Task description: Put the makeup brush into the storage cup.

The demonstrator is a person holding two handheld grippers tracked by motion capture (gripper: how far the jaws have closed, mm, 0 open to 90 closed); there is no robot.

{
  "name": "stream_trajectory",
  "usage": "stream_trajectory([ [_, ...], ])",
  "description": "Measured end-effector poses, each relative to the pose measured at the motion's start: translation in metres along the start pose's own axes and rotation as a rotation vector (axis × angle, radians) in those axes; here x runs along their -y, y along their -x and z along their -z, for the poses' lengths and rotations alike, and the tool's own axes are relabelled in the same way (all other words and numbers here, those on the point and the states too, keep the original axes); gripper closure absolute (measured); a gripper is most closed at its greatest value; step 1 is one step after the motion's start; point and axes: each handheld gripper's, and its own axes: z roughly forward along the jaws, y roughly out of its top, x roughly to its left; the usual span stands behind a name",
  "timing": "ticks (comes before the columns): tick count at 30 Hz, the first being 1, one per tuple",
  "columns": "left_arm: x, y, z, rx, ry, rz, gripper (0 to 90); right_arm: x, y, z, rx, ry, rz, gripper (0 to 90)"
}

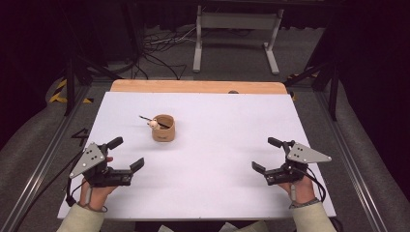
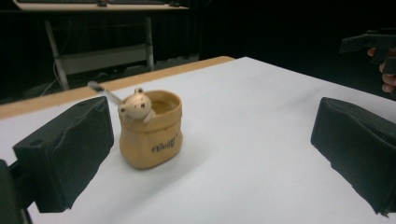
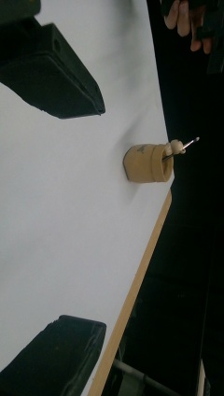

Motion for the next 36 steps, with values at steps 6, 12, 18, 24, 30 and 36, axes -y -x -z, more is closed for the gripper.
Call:
stream_trajectory([
  [6, 0.016, -0.004, 0.004, -0.007, -0.007, 0.029, 0.0, 0.013, -0.001, 0.002, 0.003, -0.010, -0.024, 0.0],
  [12, 0.034, -0.006, 0.003, -0.007, -0.051, 0.014, 0.0, 0.021, -0.002, 0.003, 0.001, 0.001, -0.039, 0.0],
  [18, 0.039, -0.006, 0.002, -0.003, -0.054, -0.002, 0.0, 0.030, -0.003, 0.002, 0.011, -0.014, -0.040, 0.0],
  [24, 0.051, -0.009, -0.003, -0.029, -0.090, 0.008, 0.0, 0.033, -0.002, 0.001, 0.036, -0.025, -0.051, 0.0],
  [30, 0.050, -0.010, 0.001, -0.034, -0.068, 0.021, 0.0, 0.035, -0.001, -0.001, 0.035, -0.030, -0.057, 0.0],
  [36, 0.050, -0.011, 0.000, -0.035, -0.066, 0.029, 0.0, 0.036, -0.001, 0.000, 0.036, -0.021, -0.059, 0.0],
])
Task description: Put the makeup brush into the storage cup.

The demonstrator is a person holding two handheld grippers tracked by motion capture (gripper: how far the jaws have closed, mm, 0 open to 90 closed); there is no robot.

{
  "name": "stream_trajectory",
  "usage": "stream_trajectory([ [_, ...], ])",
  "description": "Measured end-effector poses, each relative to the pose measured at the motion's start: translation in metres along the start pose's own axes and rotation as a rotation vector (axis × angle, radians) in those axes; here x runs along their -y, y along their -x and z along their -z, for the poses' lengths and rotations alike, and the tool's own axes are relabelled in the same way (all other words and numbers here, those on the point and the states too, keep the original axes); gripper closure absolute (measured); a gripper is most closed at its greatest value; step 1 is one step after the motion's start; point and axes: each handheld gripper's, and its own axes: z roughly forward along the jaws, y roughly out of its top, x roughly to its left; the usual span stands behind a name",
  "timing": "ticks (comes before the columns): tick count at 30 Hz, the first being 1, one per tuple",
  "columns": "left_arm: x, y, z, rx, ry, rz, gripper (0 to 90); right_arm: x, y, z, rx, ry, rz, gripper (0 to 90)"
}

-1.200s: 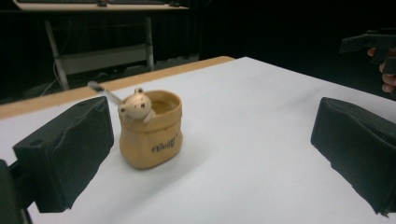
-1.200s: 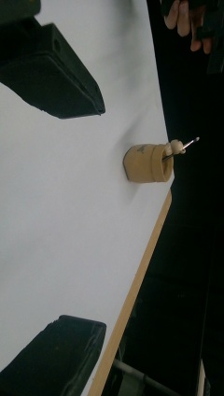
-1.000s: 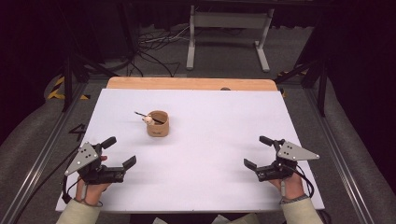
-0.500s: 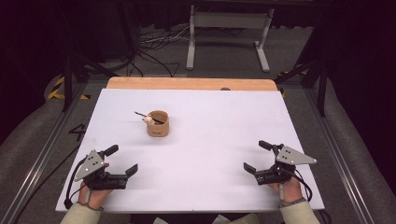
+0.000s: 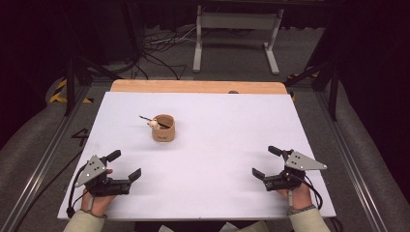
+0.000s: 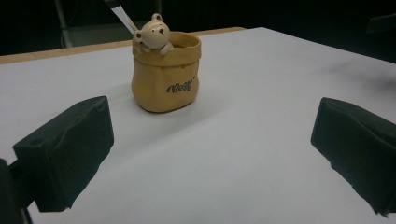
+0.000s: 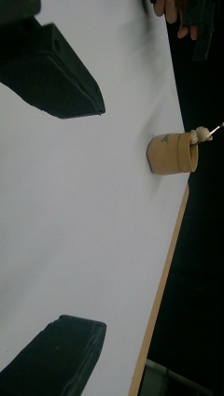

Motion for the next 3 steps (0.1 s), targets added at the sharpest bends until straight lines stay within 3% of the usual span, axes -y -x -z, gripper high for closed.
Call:
stream_trajectory([
  [3, 0.0000, -0.0009, 0.0000, -0.004, 0.001, 0.015, 0.0, 0.0007, 0.0004, 0.0001, 0.013, -0.008, -0.004, 0.0],
])
